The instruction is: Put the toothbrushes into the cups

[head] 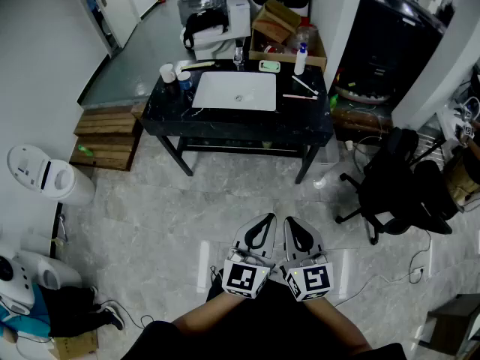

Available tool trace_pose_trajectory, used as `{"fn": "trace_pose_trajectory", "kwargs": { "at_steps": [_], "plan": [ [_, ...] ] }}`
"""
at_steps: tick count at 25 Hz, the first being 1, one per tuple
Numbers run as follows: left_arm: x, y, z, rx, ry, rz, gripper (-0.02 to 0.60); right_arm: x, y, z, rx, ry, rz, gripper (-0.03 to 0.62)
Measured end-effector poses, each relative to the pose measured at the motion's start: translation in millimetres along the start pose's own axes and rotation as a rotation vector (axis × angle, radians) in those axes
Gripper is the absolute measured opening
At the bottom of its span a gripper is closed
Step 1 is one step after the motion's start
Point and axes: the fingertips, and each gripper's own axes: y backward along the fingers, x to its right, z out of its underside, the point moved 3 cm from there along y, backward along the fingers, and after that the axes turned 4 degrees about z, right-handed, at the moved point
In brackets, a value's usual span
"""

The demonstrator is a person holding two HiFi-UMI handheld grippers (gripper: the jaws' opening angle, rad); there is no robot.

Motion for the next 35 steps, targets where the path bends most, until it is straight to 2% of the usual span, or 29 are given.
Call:
{"fn": "trace_pose_trajectory", "kwargs": {
  "at_steps": [5, 8, 14, 18, 23, 28, 32, 35],
  "plan": [
    [-53, 0, -1, -0.026, -0.004, 0.014, 0.014, -24, -39, -1, -0.022, 0.011, -0.004, 0.018],
    [-87, 4, -7, -0.012, 0.003, 0.041, 0.014, -27, -57, 0, -0.021, 0.013, 0.028, 0.018],
    [-147, 13, -8, -0.017, 0.019, 0.063, 0.014, -24, -87, 16, -0.115, -0.070, 0.093, 0.018],
    [-171, 11, 1, -0.032, 0.066, 0.059, 0.014, -22, -106, 26, -0.155, -0.082, 0.116, 0.018],
    [-189, -1, 8, -0.050, 0.078, 0.074, 0.014, -18, -139, 32, -0.175, -0.087, 0.079, 0.018],
    [-211, -37, 21, -0.078, 0.067, 0.054, 0.014, 10, -181, 43, -0.163, -0.105, 0.056, 0.018],
    [-230, -88, 23, -0.127, 0.050, 0.066, 0.014, 44, -224, 48, -0.169, -0.136, 0.048, 0.018],
    [-240, -137, 18, -0.143, 0.048, 0.085, 0.014, 82, -259, 46, -0.183, -0.119, 0.041, 0.020]
  ]
}}
